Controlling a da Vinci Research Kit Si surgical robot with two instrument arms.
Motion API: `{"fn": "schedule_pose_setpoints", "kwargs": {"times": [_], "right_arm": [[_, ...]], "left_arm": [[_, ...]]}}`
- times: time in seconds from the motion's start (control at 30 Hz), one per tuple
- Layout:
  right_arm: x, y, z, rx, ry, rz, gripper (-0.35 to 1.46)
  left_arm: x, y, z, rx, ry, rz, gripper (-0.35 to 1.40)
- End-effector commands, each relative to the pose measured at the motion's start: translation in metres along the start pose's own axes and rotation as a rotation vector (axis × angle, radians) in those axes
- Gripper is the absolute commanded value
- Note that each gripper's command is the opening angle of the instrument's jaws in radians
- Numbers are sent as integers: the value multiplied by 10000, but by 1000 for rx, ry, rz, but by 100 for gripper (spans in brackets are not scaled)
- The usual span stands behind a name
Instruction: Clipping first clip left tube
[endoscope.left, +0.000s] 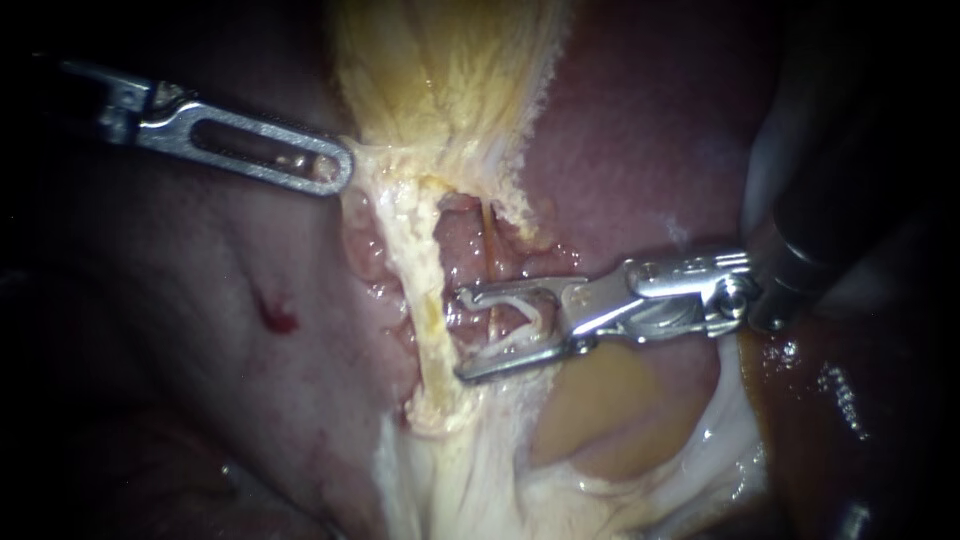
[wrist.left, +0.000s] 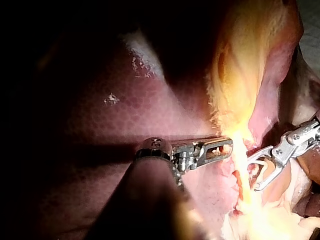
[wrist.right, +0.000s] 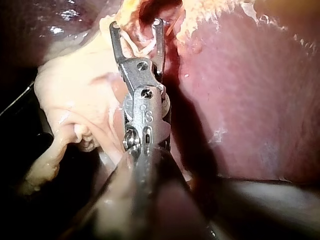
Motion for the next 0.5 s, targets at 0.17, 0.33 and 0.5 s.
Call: {"fn": "schedule_pose_setpoints", "kwargs": {"times": [0.17,0.33,0.5], "right_arm": [[0,1,2,4,18,10,50],[5,1,11,27,42,15,50],[10,-3,21,60,57,16,50]], "left_arm": [[0,-1,0,0,0,0,-35],[0,-1,0,0,0,0,-35],[-1,-1,0,0,0,0,-35]]}}
